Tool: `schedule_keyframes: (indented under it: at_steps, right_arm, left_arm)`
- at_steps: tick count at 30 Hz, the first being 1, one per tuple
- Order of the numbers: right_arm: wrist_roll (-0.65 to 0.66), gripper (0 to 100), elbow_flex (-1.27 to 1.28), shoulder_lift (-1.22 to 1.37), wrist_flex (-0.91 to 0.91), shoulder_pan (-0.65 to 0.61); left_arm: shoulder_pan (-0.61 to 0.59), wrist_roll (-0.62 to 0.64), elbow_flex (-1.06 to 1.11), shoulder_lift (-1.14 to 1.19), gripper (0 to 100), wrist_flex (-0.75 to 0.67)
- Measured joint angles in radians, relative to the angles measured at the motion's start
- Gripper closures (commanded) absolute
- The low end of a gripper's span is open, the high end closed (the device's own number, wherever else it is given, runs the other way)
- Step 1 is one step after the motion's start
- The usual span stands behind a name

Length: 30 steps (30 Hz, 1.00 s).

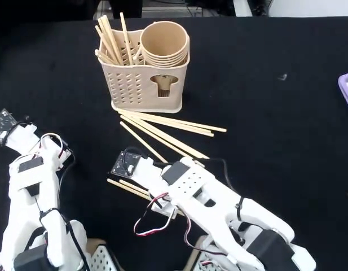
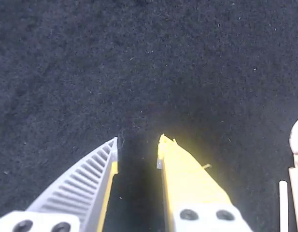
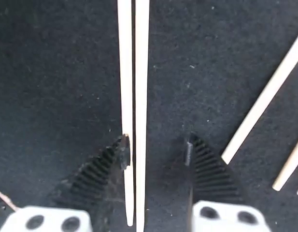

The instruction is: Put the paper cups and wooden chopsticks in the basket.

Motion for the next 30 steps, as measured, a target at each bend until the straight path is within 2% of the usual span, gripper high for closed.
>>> schedule_keyframes:
  at_steps: [5,10,12,14,16,17,26,30]
  right_arm:
    - [0.0,80.5,0.015,0.0,-0.012,0.0]
    - [-0.002,80.5,0.109,-0.014,-0.167,-0.002]
    - [-0.002,85.1,0.13,-0.031,-0.187,-0.003]
    - [-0.002,98.8,0.132,-0.032,-0.189,0.002]
    - [-0.002,96.6,0.13,-0.037,-0.192,0.006]
    - [-0.002,98.7,0.13,-0.04,-0.195,0.008]
    - [0.051,98.8,-0.069,-0.031,0.058,0.003]
    - [0.055,98.8,-0.224,-0.031,0.15,0.084]
  left_arm:
    - [0.0,0.0,0.0,0.0,86,0.0]
    - [0.0,0.0,0.0,0.0,86,0.0]
    - [0.0,0.0,0.0,0.0,86,0.0]
    - [0.0,0.0,0.0,0.0,86,0.0]
    - [0.0,0.0,0.0,0.0,86,0.0]
    - [0.0,0.0,0.0,0.0,86,0.0]
    - [0.0,0.0,0.0,0.0,86,0.0]
    - [0.0,0.0,0.0,0.0,86,0.0]
